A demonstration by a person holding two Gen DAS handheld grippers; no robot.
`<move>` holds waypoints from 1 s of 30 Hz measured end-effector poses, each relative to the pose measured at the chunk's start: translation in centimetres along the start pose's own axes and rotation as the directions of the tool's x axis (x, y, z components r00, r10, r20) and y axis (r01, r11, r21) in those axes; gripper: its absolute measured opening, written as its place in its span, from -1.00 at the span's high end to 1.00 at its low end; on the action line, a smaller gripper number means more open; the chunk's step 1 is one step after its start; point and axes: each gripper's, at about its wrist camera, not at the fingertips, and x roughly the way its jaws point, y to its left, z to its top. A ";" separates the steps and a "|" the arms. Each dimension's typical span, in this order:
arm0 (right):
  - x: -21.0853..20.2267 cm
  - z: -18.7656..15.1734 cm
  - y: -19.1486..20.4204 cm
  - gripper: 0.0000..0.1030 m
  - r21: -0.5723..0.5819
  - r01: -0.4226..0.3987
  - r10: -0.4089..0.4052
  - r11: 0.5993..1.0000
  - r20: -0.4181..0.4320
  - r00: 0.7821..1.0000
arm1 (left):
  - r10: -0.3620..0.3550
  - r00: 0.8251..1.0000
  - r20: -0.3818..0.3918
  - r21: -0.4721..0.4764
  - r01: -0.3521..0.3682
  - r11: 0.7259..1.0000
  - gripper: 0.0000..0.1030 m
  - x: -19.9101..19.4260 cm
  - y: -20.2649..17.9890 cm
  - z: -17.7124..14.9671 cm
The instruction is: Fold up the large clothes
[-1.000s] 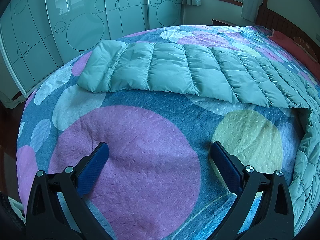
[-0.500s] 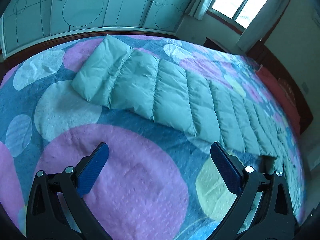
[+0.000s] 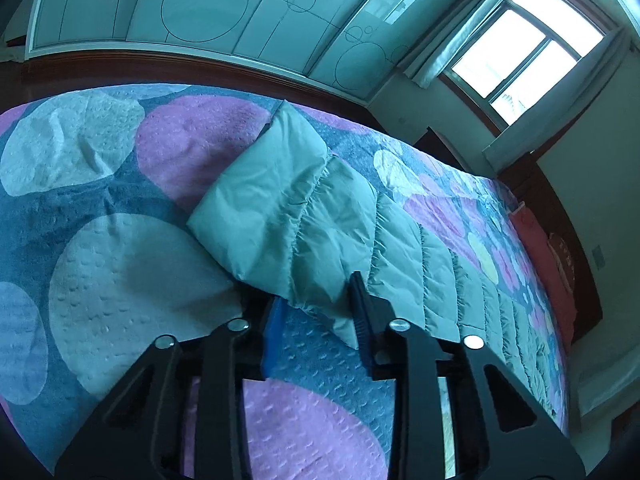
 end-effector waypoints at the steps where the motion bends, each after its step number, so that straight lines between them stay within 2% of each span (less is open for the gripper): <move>1: -0.1 -0.1 0.1 -0.42 0.001 0.000 0.000 1.000 0.001 1.000 | 0.001 1.000 -0.004 0.001 -0.001 1.000 0.67 0.3 -0.2 0.2; 5: -0.2 -0.1 0.0 -0.42 0.005 -0.001 0.001 1.000 0.004 1.000 | 0.008 1.000 0.031 0.072 -0.010 0.997 0.85 -0.1 -1.8 0.7; 8: -0.2 -0.1 0.1 -0.42 0.008 -0.001 0.001 1.000 0.006 1.000 | -0.016 0.998 0.064 0.146 0.006 0.989 0.87 -1.0 -4.4 0.6; 11: -0.2 0.0 0.0 -0.42 0.008 -0.002 0.002 1.000 0.007 1.000 | -0.066 0.993 0.094 0.243 0.041 0.969 0.88 -2.0 -8.1 0.1; 15: -0.2 -0.2 -0.1 -0.42 0.008 -0.003 0.003 1.000 0.007 1.000 | -0.157 0.986 0.061 0.352 0.126 0.927 0.88 -2.5 -13.8 -1.8; 22: -0.4 -0.1 0.0 -0.42 0.022 -0.012 0.012 1.000 0.014 1.000 | -0.263 0.963 -0.061 0.530 0.255 0.809 0.88 -3.2 -23.4 -8.7; 26: -0.3 -0.1 0.0 -0.42 0.028 -0.020 0.019 0.999 0.017 1.000 | -0.284 0.950 -0.134 0.616 0.304 0.727 0.88 -2.8 -28.0 -13.9; 30: -0.3 -0.1 -0.1 -0.42 0.035 -0.027 0.026 0.999 0.020 0.999 | -0.273 0.939 -0.208 0.690 0.339 0.639 0.88 -2.2 -31.5 -19.6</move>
